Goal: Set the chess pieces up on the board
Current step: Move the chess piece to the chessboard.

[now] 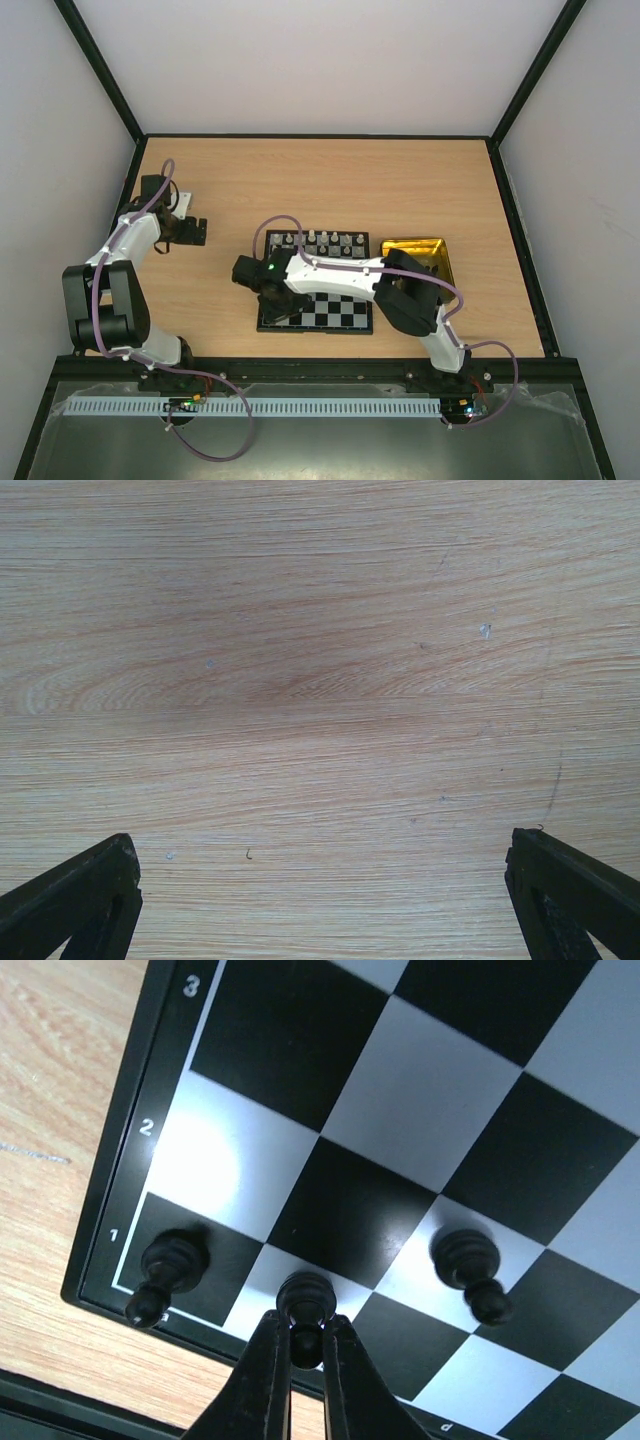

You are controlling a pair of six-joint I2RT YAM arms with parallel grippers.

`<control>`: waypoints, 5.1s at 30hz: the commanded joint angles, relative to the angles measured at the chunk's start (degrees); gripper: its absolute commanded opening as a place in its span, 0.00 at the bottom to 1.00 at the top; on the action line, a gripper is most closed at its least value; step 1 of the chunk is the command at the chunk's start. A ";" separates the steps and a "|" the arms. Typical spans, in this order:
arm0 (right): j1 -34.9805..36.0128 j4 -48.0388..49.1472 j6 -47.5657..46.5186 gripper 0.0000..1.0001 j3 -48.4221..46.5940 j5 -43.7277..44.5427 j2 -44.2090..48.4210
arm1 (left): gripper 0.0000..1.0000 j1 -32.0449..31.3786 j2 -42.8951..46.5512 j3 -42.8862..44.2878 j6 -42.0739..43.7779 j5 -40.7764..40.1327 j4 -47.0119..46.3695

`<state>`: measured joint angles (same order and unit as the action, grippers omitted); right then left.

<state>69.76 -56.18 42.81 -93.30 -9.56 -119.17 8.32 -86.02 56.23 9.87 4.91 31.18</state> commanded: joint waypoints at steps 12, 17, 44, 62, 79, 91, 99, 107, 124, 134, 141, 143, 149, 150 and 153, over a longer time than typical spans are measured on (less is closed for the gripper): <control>-3.26 0.31 -1.75 0.05 -0.73 1.21 0.45 | 0.99 0.28 -0.53 0.10 0.00 -0.15 0.23; -3.41 0.02 -2.13 0.05 -1.72 1.20 -0.27 | 0.99 0.30 -0.73 0.18 0.03 -0.25 0.22; -3.55 1.33 -1.59 0.05 -0.83 -0.17 -0.17 | 0.99 0.38 -0.38 0.26 0.25 -0.07 0.52; -3.52 -0.21 -1.59 0.31 -4.16 1.42 -0.12 | 0.99 0.38 -0.42 0.14 0.15 0.01 0.39; 0.85 -5.36 -2.05 0.30 -10.97 0.93 -1.89 | 0.99 0.38 0.22 0.15 -0.11 0.50 0.51; 1.52 -3.04 -1.92 0.28 -7.84 0.02 -2.13 | 0.99 0.38 0.66 -0.04 0.21 0.19 0.67; 1.52 -2.36 -2.42 0.27 -8.05 -0.01 -3.33 | 0.99 0.79 0.51 -0.07 0.50 0.04 0.72; 1.52 -1.32 -2.55 0.27 -7.93 -0.77 -4.20 | 0.99 0.91 0.30 -0.02 0.63 0.01 0.67; 0.74 -0.28 -2.97 0.21 -7.42 -1.29 -5.35 | 0.99 1.42 0.13 0.10 0.78 0.03 0.55; 0.39 0.02 -3.13 0.15 -6.56 -1.34 -5.29 | 0.99 1.40 -0.14 0.24 0.81 0.28 0.48; -0.14 0.90 -3.26 0.13 -6.00 -1.97 -5.42 | 0.99 1.53 -0.27 0.20 0.85 0.15 0.46; -0.22 0.92 -3.26 0.10 -6.23 -2.19 -5.53 | 0.99 1.53 -0.29 0.10 0.94 0.10 0.46; -0.79 0.32 -3.80 0.07 -7.59 -1.75 -6.01 | 0.99 1.70 -0.46 0.35 1.11 0.01 0.41; -0.99 0.15 -3.85 0.07 -7.69 -1.64 -6.06 | 0.99 1.75 -0.47 0.35 1.12 0.01 0.46; -1.60 -0.02 -4.18 0.07 -7.85 -1.31 -6.16 | 0.99 1.79 -0.60 0.50 1.18 0.01 0.45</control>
<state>69.30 -55.11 39.62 -99.90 -12.08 -123.76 9.67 -86.54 56.23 10.31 4.91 31.18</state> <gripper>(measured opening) 0.073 0.992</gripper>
